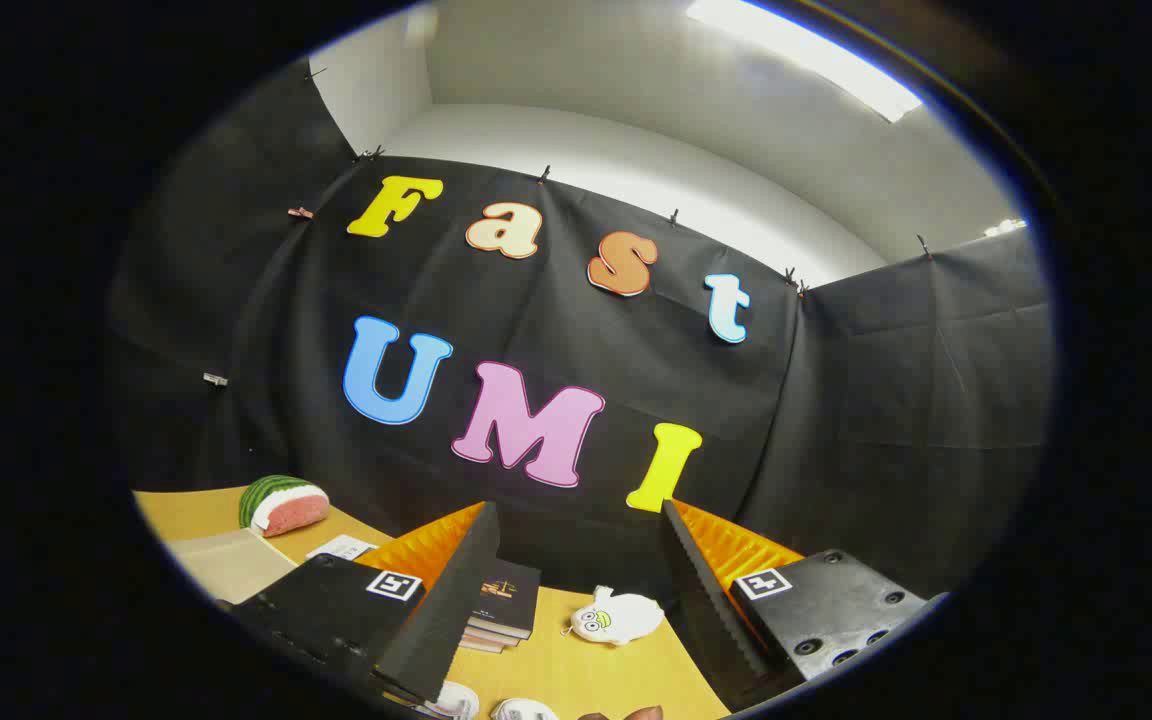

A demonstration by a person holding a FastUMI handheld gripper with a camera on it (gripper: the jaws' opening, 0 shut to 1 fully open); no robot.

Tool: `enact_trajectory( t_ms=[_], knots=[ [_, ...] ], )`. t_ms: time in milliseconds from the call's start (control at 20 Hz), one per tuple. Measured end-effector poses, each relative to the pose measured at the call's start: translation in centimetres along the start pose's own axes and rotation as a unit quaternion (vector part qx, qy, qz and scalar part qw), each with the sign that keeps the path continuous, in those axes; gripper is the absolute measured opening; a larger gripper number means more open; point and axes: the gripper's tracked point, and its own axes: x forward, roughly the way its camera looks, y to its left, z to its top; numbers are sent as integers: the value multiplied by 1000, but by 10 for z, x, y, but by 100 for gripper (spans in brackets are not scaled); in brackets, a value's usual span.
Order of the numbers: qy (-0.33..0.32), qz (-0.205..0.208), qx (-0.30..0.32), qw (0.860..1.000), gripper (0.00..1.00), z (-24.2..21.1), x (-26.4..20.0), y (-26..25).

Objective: Open the storage box then place both shoes into the box .Put the left shoe in first, then the right shoe, with the right side of both shoes facing outward in a uniform manner.

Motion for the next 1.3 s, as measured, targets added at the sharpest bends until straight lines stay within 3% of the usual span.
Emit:
enact_trajectory(
  t_ms=[850,1150,1300],
  knots=[
    [36,20,11,999,97,-18,-10,28],
    [50,121,58,990,97,-21,-6,73],
    [72,201,120,970,97,-27,-11,111]
  ],
)
